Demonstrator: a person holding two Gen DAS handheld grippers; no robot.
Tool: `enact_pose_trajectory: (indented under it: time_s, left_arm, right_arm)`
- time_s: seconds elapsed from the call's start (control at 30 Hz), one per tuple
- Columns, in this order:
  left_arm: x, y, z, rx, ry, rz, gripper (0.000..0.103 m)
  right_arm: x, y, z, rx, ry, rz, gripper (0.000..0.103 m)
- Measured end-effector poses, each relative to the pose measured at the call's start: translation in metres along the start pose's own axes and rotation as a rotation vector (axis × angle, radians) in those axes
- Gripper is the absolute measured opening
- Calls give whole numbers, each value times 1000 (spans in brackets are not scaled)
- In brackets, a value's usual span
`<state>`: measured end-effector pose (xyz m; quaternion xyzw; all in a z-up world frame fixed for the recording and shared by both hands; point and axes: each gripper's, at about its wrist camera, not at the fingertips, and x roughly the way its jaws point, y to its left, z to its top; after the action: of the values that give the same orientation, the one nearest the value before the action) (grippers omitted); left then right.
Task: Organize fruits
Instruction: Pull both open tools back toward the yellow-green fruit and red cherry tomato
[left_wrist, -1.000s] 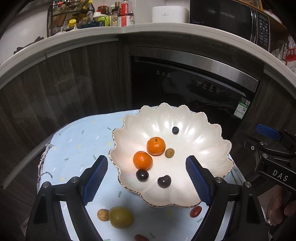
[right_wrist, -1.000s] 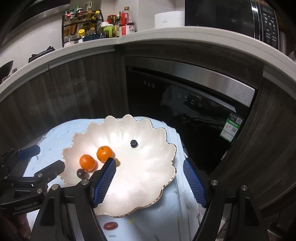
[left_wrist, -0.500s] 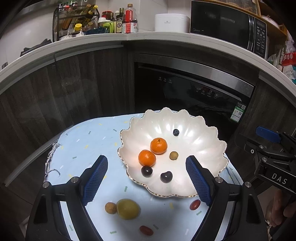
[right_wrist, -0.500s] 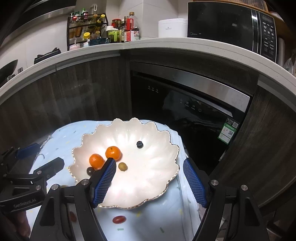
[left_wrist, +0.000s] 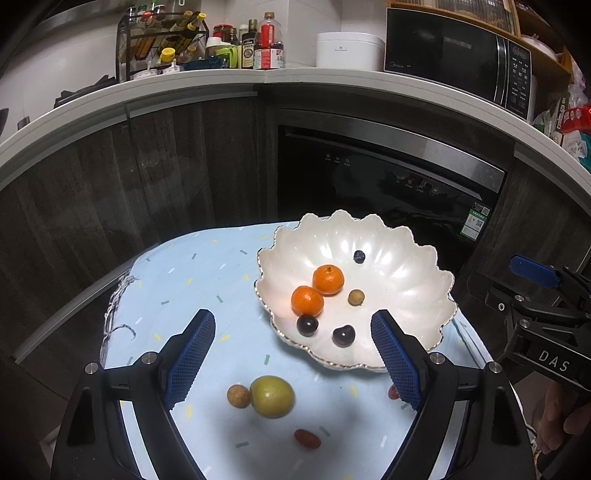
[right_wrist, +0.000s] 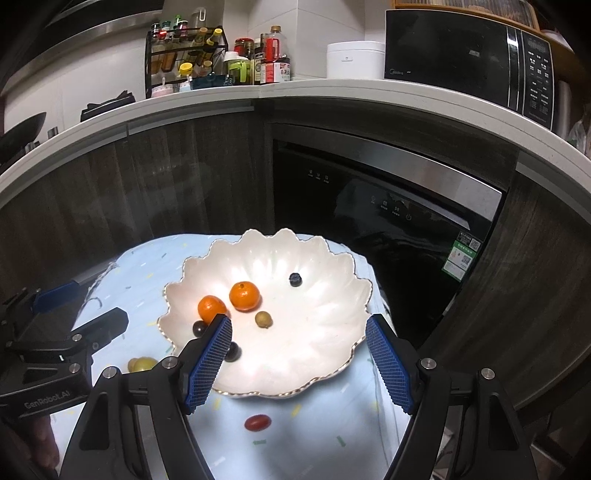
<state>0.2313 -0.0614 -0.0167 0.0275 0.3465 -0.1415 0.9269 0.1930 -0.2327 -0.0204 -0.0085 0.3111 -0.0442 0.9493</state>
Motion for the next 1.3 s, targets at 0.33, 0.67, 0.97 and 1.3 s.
enact_pose_trajectory:
  time_s: [0.33, 0.67, 0.97, 1.3]
  left_arm:
    - [-6, 10, -22, 8, 11, 8, 87]
    - [-6, 14, -42, 20, 20, 11, 87]
    - [-2, 17, -62, 16, 22, 8, 87]
    - [10, 15, -79, 33, 18, 15, 87]
  right_arm:
    - [-7, 11, -19, 6, -7, 2, 76]
    - [-7, 21, -41, 12, -1, 1, 76]
    - [-5, 24, -59, 11, 3, -8, 76]
    - [8, 26, -80, 3, 31, -7, 76]
